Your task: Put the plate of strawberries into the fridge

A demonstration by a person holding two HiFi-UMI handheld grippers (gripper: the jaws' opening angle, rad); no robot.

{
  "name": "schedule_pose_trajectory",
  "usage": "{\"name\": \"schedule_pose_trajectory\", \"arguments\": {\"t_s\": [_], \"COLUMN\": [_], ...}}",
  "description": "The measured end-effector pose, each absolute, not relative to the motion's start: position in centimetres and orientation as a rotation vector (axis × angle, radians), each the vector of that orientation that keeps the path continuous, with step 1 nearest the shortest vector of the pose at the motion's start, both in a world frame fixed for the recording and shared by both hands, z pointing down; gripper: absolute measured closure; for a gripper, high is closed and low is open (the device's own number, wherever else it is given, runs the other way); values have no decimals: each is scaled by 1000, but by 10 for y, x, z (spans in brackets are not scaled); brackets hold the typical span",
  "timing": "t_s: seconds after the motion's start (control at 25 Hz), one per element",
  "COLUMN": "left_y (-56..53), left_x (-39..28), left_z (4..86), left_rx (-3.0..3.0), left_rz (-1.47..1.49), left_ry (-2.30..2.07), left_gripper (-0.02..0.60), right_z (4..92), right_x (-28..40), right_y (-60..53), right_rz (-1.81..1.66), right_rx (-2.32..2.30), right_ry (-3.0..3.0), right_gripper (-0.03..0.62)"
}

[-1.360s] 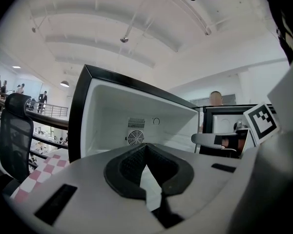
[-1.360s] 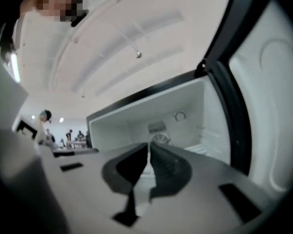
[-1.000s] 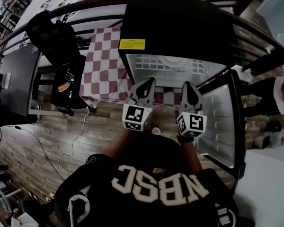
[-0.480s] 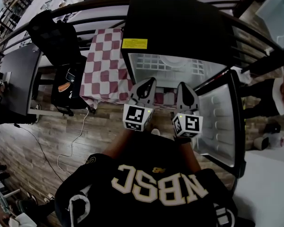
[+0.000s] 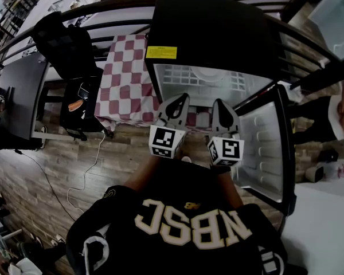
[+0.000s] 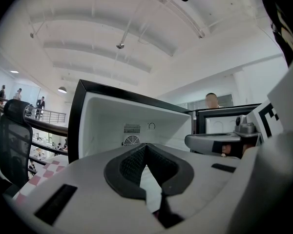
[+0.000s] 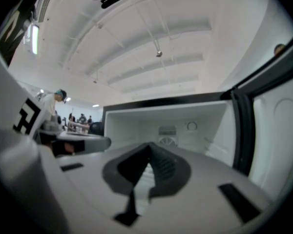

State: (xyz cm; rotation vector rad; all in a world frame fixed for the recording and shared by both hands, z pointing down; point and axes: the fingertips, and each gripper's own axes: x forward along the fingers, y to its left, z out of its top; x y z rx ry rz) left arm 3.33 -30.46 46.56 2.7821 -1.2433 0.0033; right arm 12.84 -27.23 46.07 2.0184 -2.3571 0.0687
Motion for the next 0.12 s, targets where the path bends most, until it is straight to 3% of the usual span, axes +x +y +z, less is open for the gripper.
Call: {"name": "schedule_pose_trajectory", "arguments": {"t_s": [0.12], "left_y": [-304], "left_x": [34], "left_z": [467], "left_rx": [2784], "left_rz": [7], "left_ry": [-1241], "left_gripper": [566], "right_z": [464], "right_x": [133], "right_y": [-272], "right_rz": [70], "right_rx": [2030], "right_ry": [-2346], "right_gripper": [574]}}
